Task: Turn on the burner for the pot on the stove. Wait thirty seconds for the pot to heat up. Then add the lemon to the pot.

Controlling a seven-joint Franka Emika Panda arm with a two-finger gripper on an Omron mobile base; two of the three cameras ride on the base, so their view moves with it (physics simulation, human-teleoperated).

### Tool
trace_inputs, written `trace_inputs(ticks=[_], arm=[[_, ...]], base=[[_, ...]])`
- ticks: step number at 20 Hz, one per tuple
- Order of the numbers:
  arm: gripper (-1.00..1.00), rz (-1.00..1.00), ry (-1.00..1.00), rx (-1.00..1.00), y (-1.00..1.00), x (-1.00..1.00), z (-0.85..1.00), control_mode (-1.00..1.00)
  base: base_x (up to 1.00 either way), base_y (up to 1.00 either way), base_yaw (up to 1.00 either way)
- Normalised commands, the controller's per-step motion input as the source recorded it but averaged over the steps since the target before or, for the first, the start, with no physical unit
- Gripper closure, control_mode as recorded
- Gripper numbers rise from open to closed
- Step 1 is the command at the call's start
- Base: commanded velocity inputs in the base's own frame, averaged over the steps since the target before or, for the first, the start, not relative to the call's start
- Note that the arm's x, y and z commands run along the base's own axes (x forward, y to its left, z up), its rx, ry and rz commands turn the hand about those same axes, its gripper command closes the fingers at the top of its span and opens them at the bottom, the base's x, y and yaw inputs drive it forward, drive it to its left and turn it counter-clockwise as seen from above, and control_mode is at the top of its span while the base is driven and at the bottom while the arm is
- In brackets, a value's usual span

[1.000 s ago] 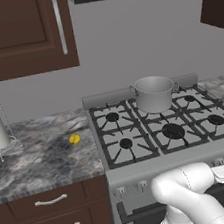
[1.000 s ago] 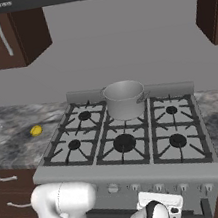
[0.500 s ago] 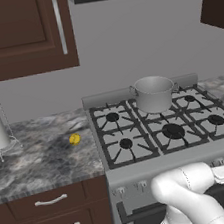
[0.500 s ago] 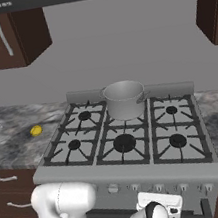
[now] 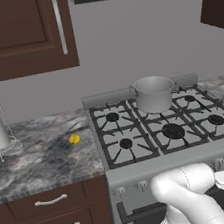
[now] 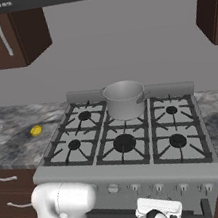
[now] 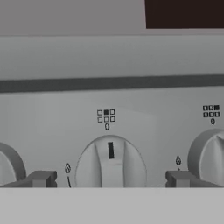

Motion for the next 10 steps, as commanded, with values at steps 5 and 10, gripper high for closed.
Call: trace_inputs(ticks=[5, 10], arm=[[-1.00, 0.00, 0.00, 0.00, 0.00, 0.17, -0.04, -1.00], [-1.00, 0.00, 0.00, 0.00, 0.00, 0.18, -0.05, -1.00]], base=[[0.00, 0.00, 0.00], [0.00, 0.00, 0.00]])
